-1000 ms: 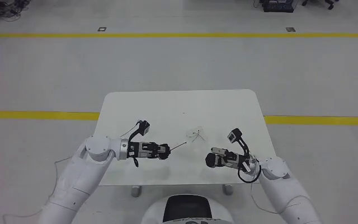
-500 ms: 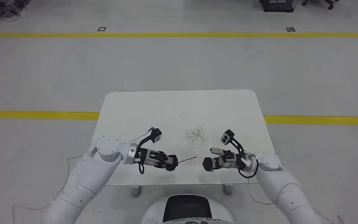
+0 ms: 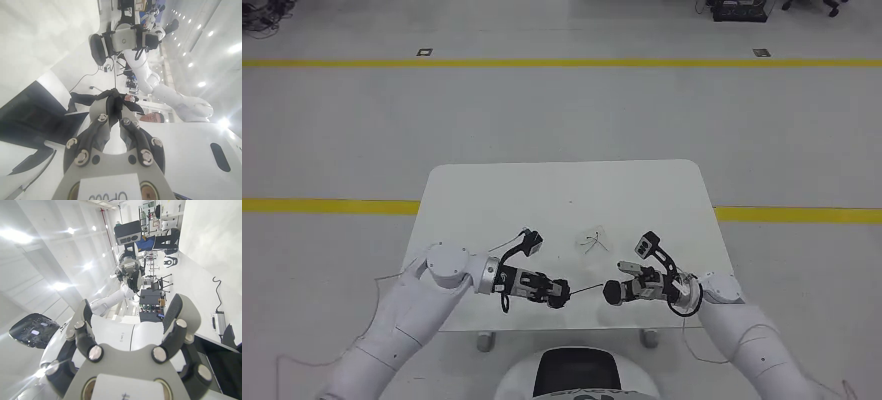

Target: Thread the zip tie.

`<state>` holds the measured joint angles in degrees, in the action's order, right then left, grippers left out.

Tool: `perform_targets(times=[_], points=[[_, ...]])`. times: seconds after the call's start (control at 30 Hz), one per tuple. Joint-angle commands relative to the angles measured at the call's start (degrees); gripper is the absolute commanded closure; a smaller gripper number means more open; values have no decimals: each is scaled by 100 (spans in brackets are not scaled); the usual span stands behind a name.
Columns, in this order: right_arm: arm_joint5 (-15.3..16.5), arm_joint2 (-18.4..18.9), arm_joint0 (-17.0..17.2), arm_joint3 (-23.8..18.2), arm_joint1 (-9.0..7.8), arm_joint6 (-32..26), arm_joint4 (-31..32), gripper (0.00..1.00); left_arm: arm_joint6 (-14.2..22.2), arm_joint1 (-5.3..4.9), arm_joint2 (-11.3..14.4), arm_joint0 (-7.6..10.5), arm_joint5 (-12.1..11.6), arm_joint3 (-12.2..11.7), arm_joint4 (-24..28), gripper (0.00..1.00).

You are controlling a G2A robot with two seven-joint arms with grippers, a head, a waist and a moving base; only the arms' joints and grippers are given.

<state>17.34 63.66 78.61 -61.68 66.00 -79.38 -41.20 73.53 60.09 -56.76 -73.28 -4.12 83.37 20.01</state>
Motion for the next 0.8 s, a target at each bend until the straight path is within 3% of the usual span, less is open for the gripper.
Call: perform_targets(times=[0.0,0.17,0.2,0.23,0.27,0.57,0.77], points=[[-5,7,31,-39,-3,132,28,0,-157,3,36,-7,32,11,31,100],[-32,-40,-1,43,-4,-26,-75,0,-93,-3,108,29,83,-52,255,100],[-27,-68,-31,93,-1,-26,-95,10,-46,-4,135,50,96,-85,303,100],[-19,-90,-56,127,1,-26,-104,34,-55,-5,151,68,89,-112,306,100],[-10,-111,-77,155,3,-26,-115,50,-63,-5,172,82,83,-130,308,100],[164,-301,-230,333,-25,-26,-17,67,-17,-27,287,189,132,-285,465,100],[214,-400,-304,407,-52,-26,19,70,93,-45,369,265,156,-371,550,100]])
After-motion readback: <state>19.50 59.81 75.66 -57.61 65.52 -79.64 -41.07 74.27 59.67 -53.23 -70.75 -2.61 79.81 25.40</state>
